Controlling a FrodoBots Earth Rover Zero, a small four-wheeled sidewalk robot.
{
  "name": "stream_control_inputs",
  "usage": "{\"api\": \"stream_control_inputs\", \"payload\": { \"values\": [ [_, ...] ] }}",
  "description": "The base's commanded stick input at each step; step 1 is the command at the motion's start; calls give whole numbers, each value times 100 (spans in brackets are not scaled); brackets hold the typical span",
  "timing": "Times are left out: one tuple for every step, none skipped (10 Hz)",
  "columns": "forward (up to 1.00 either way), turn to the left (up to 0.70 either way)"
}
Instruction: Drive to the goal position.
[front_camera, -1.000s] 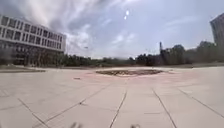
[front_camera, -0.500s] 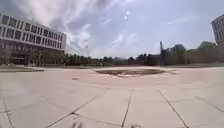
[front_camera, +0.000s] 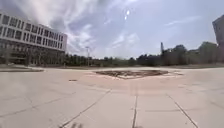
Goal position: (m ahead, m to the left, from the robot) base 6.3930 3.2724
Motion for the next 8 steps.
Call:
{"api": "stream_control_inputs", "payload": {
  "values": [
    [70, 0],
    [70, 0],
    [70, 0],
    [70, 0],
    [70, 0],
    [70, 0],
    [70, 0],
    [70, 0]
  ]
}}
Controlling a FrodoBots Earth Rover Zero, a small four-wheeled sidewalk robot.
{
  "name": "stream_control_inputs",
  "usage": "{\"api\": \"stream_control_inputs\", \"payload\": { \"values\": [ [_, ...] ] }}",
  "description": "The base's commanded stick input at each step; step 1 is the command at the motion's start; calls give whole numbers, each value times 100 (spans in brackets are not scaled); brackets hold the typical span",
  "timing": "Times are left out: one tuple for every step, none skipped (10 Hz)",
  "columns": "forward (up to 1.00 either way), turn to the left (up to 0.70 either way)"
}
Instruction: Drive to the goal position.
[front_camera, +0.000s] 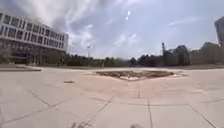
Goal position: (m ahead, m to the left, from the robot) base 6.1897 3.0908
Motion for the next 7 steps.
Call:
{"api": "stream_control_inputs", "payload": {
  "values": [
    [70, 0],
    [70, 0],
    [70, 0],
    [70, 0],
    [70, 0],
    [70, 0],
    [70, 0]
  ]
}}
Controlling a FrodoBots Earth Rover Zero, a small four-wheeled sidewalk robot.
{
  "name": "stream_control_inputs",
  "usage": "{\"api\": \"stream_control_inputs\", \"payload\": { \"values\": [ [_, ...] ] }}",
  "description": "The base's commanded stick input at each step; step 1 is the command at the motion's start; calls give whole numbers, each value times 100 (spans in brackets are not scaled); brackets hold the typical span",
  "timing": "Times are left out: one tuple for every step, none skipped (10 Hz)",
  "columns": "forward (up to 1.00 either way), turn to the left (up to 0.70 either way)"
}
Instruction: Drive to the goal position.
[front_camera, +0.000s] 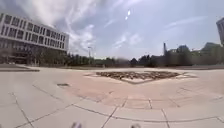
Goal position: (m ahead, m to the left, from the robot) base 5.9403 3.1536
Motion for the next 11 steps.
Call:
{"api": "stream_control_inputs", "payload": {
  "values": [
    [70, 0],
    [70, 0],
    [70, 0],
    [70, 0],
    [70, 0],
    [70, 0],
    [70, 0],
    [70, 0],
    [70, 0],
    [70, 0],
    [70, 0]
  ]
}}
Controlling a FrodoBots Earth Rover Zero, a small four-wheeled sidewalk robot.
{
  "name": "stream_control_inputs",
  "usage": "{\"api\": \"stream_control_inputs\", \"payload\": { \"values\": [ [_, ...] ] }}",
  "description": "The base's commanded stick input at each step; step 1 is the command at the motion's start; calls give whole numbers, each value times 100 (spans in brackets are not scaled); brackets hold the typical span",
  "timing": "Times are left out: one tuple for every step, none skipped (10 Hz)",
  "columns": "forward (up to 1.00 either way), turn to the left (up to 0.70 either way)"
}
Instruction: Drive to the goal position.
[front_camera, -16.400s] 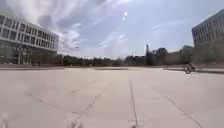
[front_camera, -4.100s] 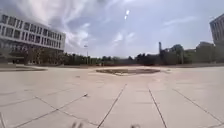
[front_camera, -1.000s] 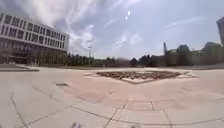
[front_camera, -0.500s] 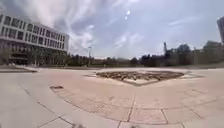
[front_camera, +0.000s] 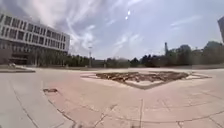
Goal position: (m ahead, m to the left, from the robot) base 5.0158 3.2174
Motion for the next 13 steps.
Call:
{"api": "stream_control_inputs", "payload": {
  "values": [
    [70, 0],
    [70, 0],
    [70, 0],
    [70, 0],
    [70, 0],
    [70, 0],
    [70, 0],
    [70, 0],
    [70, 0],
    [70, 1],
    [70, 8],
    [70, 35],
    [70, 35]
  ]
}}
